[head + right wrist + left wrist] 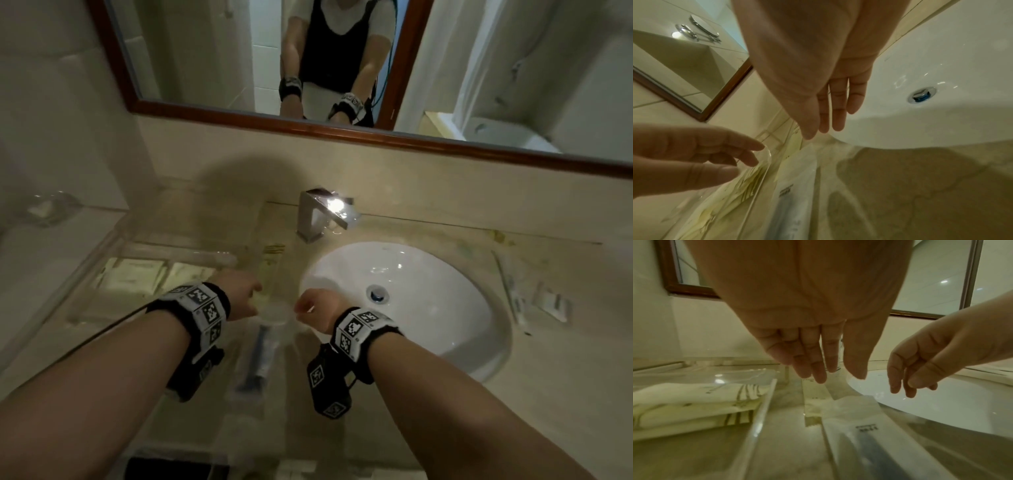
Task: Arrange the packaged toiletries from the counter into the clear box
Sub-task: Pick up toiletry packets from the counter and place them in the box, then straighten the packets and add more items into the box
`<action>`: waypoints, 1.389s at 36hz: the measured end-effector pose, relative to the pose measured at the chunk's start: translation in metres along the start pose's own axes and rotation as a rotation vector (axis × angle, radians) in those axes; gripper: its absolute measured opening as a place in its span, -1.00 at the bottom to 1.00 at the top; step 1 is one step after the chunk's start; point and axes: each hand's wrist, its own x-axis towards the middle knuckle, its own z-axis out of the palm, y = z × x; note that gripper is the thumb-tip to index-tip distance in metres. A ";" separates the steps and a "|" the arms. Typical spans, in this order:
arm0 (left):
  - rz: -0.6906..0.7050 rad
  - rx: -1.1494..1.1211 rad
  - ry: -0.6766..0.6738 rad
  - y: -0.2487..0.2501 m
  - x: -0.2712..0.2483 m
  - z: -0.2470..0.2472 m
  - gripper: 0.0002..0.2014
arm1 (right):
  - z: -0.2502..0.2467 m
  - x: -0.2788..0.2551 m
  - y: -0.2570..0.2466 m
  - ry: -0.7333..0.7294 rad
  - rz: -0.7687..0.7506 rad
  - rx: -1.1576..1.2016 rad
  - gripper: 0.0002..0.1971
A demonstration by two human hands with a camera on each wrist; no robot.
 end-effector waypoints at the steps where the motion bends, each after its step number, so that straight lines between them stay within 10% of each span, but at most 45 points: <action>1: -0.011 -0.025 -0.023 0.004 -0.001 0.002 -0.49 | 0.000 -0.001 0.001 0.000 -0.009 0.001 -0.71; 15: -0.167 -0.110 -0.177 0.028 -0.026 0.038 -0.36 | 0.018 -0.015 0.005 -0.117 -0.068 0.029 -0.53; 34: -0.291 -0.416 -0.003 0.046 -0.029 0.064 0.19 | 0.019 -0.036 0.017 -0.146 -0.164 -0.002 -0.55; 42: -0.264 -0.413 0.038 0.047 -0.047 0.056 -0.03 | 0.018 -0.031 0.012 0.087 -0.348 -0.026 -0.32; 50: -0.233 -0.325 0.087 0.009 -0.074 0.035 -0.49 | 0.006 -0.027 -0.040 0.136 -0.496 -0.287 -0.50</action>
